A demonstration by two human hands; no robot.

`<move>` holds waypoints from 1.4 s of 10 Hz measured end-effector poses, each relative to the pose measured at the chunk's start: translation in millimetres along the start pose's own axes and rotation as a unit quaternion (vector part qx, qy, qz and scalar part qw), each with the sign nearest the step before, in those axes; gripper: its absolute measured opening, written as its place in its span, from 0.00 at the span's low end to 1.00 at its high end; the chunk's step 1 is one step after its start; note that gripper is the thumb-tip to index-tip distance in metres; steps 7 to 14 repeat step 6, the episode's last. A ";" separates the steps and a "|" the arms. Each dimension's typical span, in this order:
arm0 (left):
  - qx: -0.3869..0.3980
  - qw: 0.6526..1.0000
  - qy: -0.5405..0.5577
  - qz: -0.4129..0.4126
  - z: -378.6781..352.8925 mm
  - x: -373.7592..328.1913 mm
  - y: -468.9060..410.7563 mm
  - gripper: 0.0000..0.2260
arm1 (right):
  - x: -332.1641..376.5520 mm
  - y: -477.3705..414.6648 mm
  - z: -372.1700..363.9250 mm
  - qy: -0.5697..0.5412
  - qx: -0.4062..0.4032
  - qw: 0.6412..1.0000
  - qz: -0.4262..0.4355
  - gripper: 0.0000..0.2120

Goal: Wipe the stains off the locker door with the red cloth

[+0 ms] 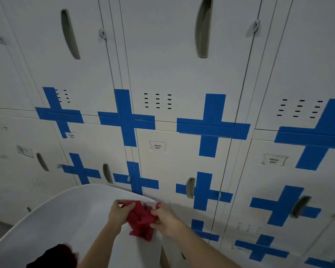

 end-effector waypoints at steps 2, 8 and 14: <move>-0.041 0.985 -0.160 -0.043 -2.0 5.8 -4.0 0.09 | -9.6 -18.9 -4.6 0.084 0.008 0.996 0.016 0.17; -0.070 0.932 -0.342 -0.096 -16.3 -39.9 3.4 0.20 | 13.6 9.4 7.3 0.307 -0.182 0.921 0.156 0.18; -0.070 0.932 -0.342 -0.096 -16.3 -39.9 3.4 0.20 | 13.6 9.4 7.3 0.307 -0.182 0.921 0.156 0.18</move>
Point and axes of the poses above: each hand's wrist, its own y-axis away from the middle knuckle, its own z-axis out of the back of the hand, x = y × z, the point moved 3 cm from there along -y, towards the middle knuckle, and after that the axes turned 13 degrees about -z, right-handed, at the moved point
